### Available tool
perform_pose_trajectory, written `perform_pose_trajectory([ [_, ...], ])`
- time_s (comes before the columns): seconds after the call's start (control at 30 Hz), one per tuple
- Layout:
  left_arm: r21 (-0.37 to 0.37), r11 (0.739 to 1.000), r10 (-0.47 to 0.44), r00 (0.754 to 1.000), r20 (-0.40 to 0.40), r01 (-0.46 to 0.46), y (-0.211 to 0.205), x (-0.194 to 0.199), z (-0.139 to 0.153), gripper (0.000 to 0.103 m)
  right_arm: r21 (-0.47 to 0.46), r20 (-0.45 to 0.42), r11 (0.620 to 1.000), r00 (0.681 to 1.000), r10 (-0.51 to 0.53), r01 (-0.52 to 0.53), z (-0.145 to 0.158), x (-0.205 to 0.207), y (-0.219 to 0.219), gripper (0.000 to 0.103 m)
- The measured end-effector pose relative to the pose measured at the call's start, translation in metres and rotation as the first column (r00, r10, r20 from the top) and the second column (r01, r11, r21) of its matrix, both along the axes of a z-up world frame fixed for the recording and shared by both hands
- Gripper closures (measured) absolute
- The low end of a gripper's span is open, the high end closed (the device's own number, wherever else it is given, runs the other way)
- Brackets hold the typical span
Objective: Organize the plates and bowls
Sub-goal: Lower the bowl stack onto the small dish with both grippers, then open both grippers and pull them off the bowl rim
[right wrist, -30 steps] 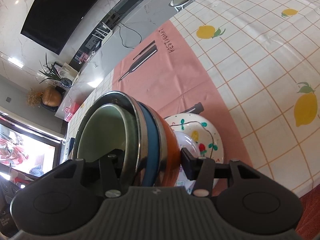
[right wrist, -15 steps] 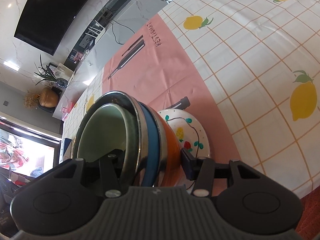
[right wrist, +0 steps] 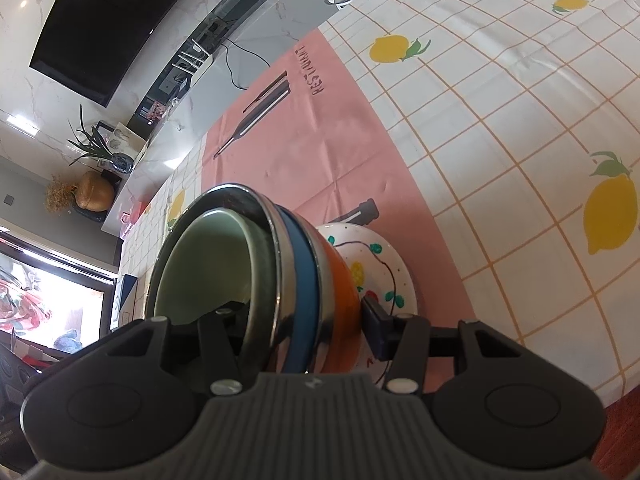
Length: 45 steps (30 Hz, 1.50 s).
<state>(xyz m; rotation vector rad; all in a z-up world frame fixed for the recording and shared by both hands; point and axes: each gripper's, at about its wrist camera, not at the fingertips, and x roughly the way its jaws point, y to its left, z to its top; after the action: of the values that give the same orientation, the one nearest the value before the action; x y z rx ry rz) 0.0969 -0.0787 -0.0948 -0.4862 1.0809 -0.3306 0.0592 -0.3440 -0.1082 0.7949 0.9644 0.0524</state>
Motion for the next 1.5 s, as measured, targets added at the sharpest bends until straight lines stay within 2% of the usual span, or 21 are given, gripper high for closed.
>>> perform_pose_trajectory([
  [0.4, -0.012, 1.0, -0.003, 0.999, 0.035, 0.003, 0.006, -0.001, 0.008, 0.047, -0.029, 0.014, 0.999, 1.0, 0.012, -0.012, 0.007, 0.0, 0.0, 0.05],
  [0.53, -0.015, 1.0, -0.007, 0.999, 0.038, 0.007, 0.008, -0.001, 0.011, 0.047, -0.035, 0.034, 0.999, 0.999, 0.01, -0.009, 0.016, -0.002, -0.002, 0.046],
  [0.57, -0.015, 1.0, -0.007, 0.999, 0.039, 0.007, 0.008, -0.002, 0.011, 0.05, -0.04, 0.041, 0.999, 0.999, 0.01, -0.008, 0.018, -0.002, -0.002, 0.046],
  [0.6, -0.013, 1.0, -0.006, 0.999, 0.042, 0.007, 0.008, -0.002, 0.011, 0.05, -0.046, 0.048, 0.999, 0.999, 0.01, -0.007, 0.02, -0.003, -0.003, 0.046],
  [0.7, 0.014, 1.0, -0.016, 0.999, 0.051, 0.015, 0.006, -0.002, 0.014, 0.051, -0.079, 0.044, 0.997, 0.999, 0.0, 0.003, 0.022, -0.003, -0.002, 0.058],
  [1.5, 0.017, 1.0, -0.017, 0.999, 0.032, 0.016, 0.007, 0.001, 0.016, 0.052, -0.062, 0.041, 0.997, 0.998, -0.046, 0.049, 0.023, 0.0, -0.003, 0.06],
])
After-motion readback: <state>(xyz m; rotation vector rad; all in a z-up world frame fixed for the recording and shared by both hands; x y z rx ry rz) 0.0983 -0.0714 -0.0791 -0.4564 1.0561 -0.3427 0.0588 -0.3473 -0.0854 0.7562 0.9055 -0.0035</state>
